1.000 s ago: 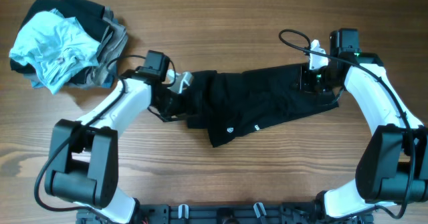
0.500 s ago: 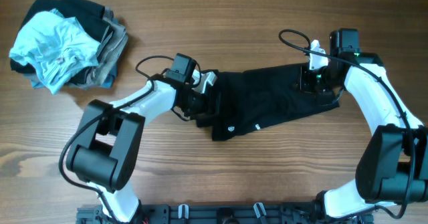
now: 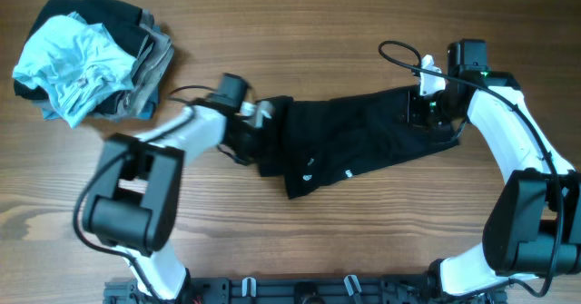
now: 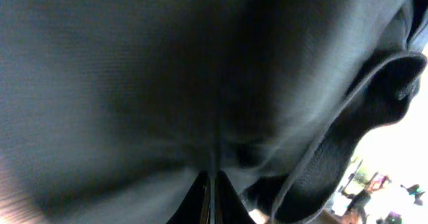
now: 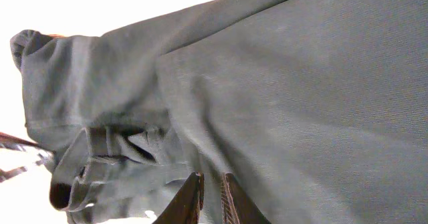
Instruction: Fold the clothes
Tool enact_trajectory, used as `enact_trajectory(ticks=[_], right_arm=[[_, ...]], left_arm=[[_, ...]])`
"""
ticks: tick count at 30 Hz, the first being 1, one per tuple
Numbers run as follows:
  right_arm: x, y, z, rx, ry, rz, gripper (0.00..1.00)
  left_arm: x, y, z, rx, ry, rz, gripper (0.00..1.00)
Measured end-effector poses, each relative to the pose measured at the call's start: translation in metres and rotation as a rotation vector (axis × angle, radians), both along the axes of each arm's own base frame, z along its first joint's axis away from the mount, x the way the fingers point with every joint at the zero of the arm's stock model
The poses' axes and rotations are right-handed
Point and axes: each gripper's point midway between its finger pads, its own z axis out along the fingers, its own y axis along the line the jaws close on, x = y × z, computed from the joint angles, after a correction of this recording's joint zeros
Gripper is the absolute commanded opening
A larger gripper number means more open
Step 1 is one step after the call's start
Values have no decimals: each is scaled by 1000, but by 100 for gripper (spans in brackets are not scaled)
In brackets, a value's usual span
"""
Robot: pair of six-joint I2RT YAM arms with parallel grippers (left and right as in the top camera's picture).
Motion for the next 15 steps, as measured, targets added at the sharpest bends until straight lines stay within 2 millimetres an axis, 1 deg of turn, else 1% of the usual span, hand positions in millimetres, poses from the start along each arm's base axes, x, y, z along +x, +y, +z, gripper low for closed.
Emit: enact_trajectory(ticks=[1,2,3,4,5,8,9,11,12,15], right_arm=[[0,0,0,0,0,0,14],[0,0,0,0,0,0,14],[0,0,0,0,0,0,14],[0,0,0,0,1,0,14],[0,0,0,0,1,0,14],[0,0,0,0,1,0,14],[0,0,0,0,1,0,14],[0,0,0,0,0,0,14],[0,0,0,0,0,0,14],[0,0,0,0,0,0,13]], left_arm=[[8,20,0,10,1,46,95],[17,37,2,13,-15,84,100],[22,48,5,16,-29,110,100],[24,50,8,1,-38,113,100],[26,49,14,-9,-63,102,100],[23,43,14,5,-119,22,100],[22,38,13,9,-140,-9,99],[23,21,13,8,-200,-74,99],[22,14,13,6,-218,-99,96],[20,-17,11,-21,-259,-182,86]])
